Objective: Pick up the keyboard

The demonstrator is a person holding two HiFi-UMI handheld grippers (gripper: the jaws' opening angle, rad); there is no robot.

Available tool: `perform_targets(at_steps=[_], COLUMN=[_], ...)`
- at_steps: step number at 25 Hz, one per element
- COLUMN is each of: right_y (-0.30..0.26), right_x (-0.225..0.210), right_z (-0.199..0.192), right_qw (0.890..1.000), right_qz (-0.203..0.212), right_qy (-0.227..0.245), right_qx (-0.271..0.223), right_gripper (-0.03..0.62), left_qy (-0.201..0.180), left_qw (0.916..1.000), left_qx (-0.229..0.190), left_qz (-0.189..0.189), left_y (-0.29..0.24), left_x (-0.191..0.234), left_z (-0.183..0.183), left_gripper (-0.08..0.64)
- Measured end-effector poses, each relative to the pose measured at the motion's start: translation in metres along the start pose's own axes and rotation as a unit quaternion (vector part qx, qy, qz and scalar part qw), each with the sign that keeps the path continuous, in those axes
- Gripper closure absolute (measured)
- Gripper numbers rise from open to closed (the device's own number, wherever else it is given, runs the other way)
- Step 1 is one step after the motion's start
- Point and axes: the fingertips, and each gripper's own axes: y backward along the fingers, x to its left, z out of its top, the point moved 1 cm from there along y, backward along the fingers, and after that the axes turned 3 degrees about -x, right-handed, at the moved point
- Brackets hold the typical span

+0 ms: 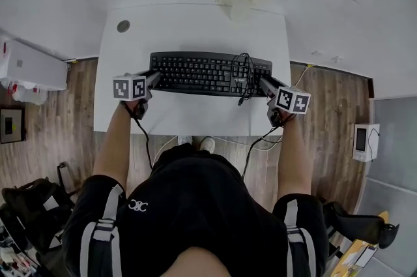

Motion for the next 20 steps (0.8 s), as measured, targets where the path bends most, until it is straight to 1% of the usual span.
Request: perform_targets(at_steps=[2, 5, 9, 14, 20], right_y=[0.016, 0.034, 0.056, 0.098, 0.147], right_x=[0.006, 0.015, 0.02, 0.041, 0.06], right_z=[0.015, 0.042, 0.073, 0.125, 0.196], right_qw=[1.0, 0.998, 0.994, 0.983, 0.964], right_qz=[-0.001, -0.001, 0.0, 0.003, 0.001], right_qy=[0.011, 0.027, 0.041, 0.074, 0.112], right_qx=[-0.021, -0.058, -0.105, -0.167, -0.241], right_gripper=[0.4, 0.4, 0.4, 0.4, 0.4], left_qy=[-0.01, -0.032, -0.061, -0.093, -0.133], left_qw=[0.9997, 0.9976, 0.9912, 0.9777, 0.9545], left_qx=[-0.022, -0.061, -0.116, -0.187, -0.265], left_qz=[-0.004, -0.009, -0.014, -0.026, -0.028], left_y=[0.011, 0.026, 0.046, 0.081, 0.124], left_x=[-0.011, -0.025, -0.044, -0.078, -0.123], left_z=[0.015, 0.047, 0.087, 0.139, 0.212], left_gripper=[0.388, 0.388, 0.388, 0.388, 0.387])
